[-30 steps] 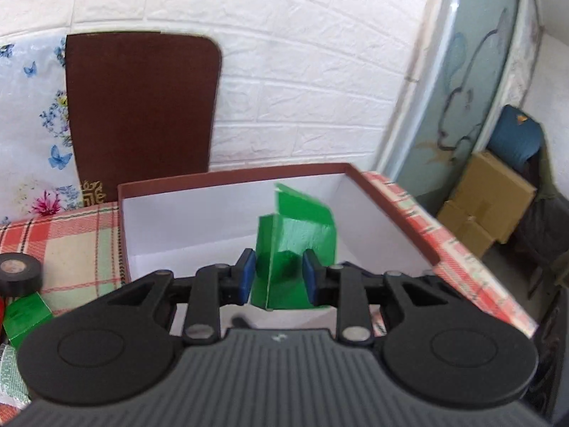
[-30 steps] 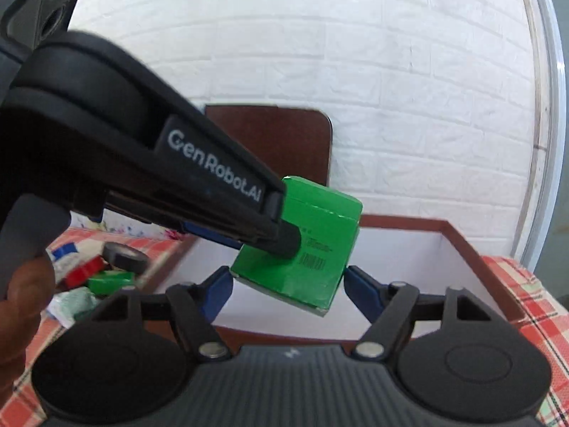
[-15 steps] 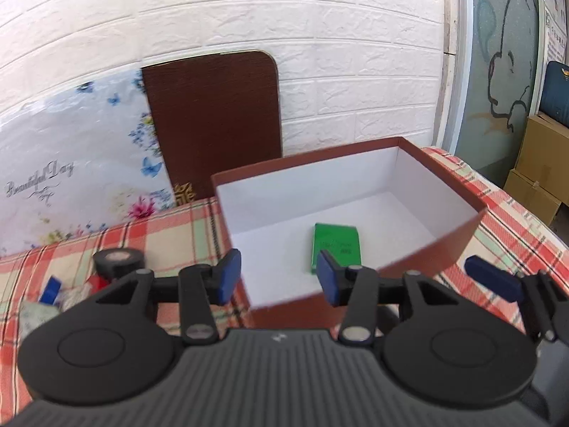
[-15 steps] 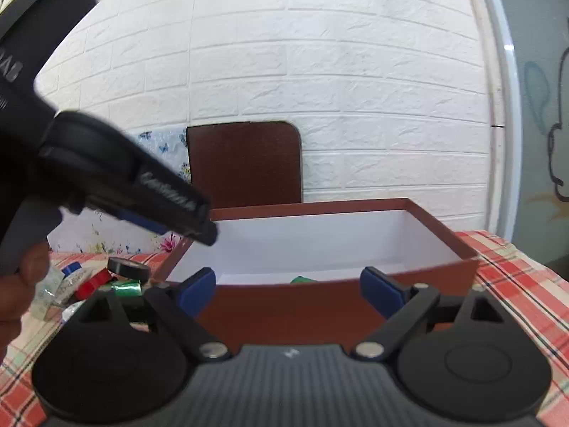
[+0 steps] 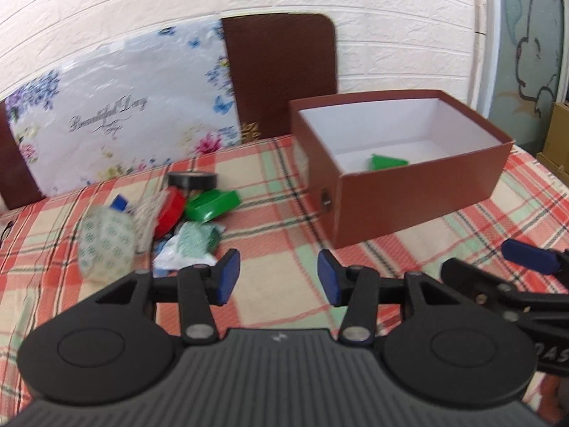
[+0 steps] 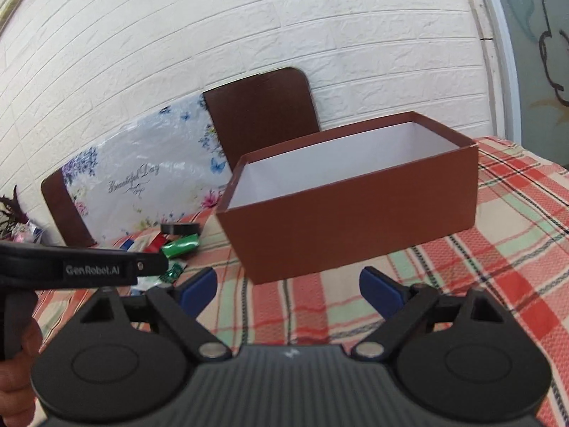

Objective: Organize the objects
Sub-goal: 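Move both grippers back toward the items on the cloth, then grasp the clear tape roll with the right gripper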

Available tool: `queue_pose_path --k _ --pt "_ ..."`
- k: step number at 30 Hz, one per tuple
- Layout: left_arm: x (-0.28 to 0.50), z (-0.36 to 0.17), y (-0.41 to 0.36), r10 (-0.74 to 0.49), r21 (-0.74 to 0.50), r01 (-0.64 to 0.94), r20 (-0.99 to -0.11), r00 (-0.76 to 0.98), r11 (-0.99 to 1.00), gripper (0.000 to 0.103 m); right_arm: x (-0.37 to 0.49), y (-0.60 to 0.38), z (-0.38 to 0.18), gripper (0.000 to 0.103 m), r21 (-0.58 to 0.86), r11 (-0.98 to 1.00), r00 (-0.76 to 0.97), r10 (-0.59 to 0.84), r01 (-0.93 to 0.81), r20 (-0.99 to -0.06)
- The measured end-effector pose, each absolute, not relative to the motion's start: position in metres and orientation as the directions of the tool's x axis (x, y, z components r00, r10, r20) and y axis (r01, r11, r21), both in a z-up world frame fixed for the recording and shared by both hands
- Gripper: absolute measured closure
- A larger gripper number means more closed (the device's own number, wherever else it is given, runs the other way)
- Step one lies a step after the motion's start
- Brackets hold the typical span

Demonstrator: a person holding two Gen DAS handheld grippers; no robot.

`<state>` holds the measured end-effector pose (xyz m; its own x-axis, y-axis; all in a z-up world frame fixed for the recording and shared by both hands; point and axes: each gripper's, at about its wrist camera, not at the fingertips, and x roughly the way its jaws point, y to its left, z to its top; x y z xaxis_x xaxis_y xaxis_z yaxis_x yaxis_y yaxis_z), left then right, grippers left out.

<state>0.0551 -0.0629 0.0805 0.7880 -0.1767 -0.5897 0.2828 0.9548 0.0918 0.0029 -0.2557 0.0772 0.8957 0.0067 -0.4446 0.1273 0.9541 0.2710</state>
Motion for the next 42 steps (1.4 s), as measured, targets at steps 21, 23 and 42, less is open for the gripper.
queue_pose_path --k 21,23,42 --pt "0.076 -0.012 0.197 0.191 -0.047 -0.259 -0.550 0.813 0.965 0.049 0.126 -0.079 0.078 0.032 0.143 0.961 0.778 0.274 -0.235 -0.565" --pt "0.067 -0.008 0.203 0.149 -0.125 -0.238 -0.490 0.859 0.963 0.047 0.153 -0.058 0.085 0.032 0.118 0.963 0.792 0.265 -0.240 -0.549" --pt "0.069 -0.014 0.211 0.084 -0.201 -0.207 -0.491 0.867 0.957 0.046 0.133 -0.101 0.082 0.088 0.210 0.964 0.719 0.260 -0.161 -0.645"
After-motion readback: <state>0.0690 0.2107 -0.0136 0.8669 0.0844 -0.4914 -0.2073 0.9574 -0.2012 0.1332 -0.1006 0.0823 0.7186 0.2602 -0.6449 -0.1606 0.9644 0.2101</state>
